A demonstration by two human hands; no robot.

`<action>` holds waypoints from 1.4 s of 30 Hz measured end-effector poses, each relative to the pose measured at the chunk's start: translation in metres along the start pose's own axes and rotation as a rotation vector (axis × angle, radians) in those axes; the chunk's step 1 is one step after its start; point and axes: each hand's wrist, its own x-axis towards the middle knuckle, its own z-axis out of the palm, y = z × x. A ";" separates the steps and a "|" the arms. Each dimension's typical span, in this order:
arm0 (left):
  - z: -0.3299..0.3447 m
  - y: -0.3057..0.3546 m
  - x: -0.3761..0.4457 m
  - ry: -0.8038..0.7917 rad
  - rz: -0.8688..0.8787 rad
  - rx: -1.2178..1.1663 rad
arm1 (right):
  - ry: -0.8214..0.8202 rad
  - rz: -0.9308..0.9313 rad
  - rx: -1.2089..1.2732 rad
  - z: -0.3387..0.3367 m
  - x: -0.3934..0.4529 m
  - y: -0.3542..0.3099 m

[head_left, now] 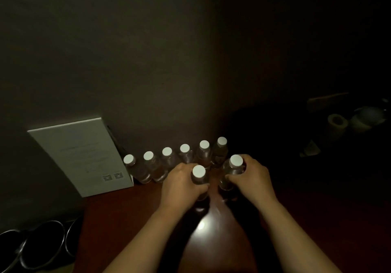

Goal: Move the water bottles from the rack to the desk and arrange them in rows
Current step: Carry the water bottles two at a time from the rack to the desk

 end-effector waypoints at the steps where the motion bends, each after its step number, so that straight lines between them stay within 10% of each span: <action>1: 0.006 0.001 0.006 0.002 -0.009 -0.002 | -0.004 0.000 -0.001 0.001 0.009 0.004; 42: 0.072 -0.042 0.034 0.110 -0.147 -0.138 | 0.451 -0.017 -0.121 0.075 0.080 0.065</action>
